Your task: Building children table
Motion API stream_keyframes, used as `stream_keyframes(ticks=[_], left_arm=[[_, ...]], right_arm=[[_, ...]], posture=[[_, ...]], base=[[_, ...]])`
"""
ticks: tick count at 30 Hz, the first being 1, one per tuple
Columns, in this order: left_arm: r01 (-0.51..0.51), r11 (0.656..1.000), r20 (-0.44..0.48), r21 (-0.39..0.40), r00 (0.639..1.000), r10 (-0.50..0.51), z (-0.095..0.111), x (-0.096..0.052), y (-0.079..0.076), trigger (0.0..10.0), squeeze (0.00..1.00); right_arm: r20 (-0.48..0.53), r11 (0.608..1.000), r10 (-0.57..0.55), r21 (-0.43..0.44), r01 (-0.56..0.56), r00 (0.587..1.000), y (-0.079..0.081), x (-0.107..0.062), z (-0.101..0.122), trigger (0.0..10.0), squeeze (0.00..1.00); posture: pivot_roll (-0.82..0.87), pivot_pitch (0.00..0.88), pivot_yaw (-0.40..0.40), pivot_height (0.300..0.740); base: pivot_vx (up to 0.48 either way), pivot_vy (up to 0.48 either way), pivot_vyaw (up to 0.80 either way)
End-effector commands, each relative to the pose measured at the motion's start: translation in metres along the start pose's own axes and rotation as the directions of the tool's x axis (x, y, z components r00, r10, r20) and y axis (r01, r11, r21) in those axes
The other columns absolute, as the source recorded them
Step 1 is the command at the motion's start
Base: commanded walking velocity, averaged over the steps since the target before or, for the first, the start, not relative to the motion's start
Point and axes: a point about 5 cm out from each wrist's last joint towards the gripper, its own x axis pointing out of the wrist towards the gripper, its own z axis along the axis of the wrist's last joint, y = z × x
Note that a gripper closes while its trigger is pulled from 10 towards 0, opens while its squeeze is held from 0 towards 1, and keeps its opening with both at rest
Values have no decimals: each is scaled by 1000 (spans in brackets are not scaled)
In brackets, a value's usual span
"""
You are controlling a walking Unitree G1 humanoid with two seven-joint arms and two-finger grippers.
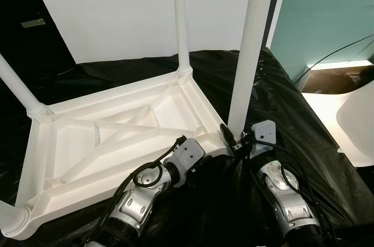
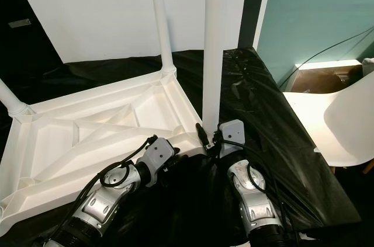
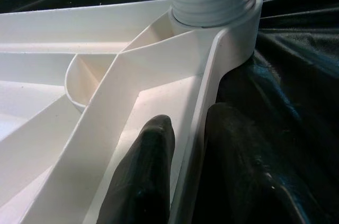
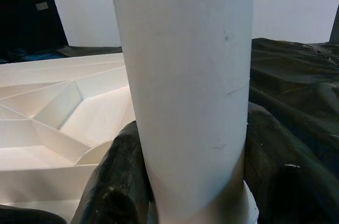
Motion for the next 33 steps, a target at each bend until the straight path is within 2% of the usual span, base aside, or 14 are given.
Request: stream_keyframes(ticks=[1, 15, 18, 24, 33], left_arm=[[66, 993, -232, -100, 969, -87, -54, -9, -18, 10000, 0], [71, 992, -227, -103, 969, -93, -52, -8, -21, 10000, 0], [71, 992, -225, -104, 970, -93, -52, -7, -21, 10000, 0], [70, 992, -226, -103, 970, -92, -52, -7, -21, 10000, 0], [72, 992, -226, -100, 970, -93, -52, -5, -19, 10000, 0]], right_arm=[[-70, 998, -52, -50, 48, 996, -15, -6, -10, 10000, 0], [-72, 997, -40, -63, 36, 997, -16, -6, -10, 10000, 0], [-65, 999, 0, -54, -3, 998, -11, -7, -9, 10000, 0], [-63, 999, 6, -50, -9, 998, -9, -7, -9, 10000, 0], [-48, 997, -11, -74, 7, 999, -14, -4, -5, 10000, 0]], posture=[[-21, 0, 22, 740], [-28, 0, 15, 740], [-30, 0, 16, 740], [-30, 0, 19, 740], [-44, 0, 22, 740]], base=[[0, 0, 0], [0, 0, 0], [0, 0, 0], [0, 0, 0], [0, 0, 0]])
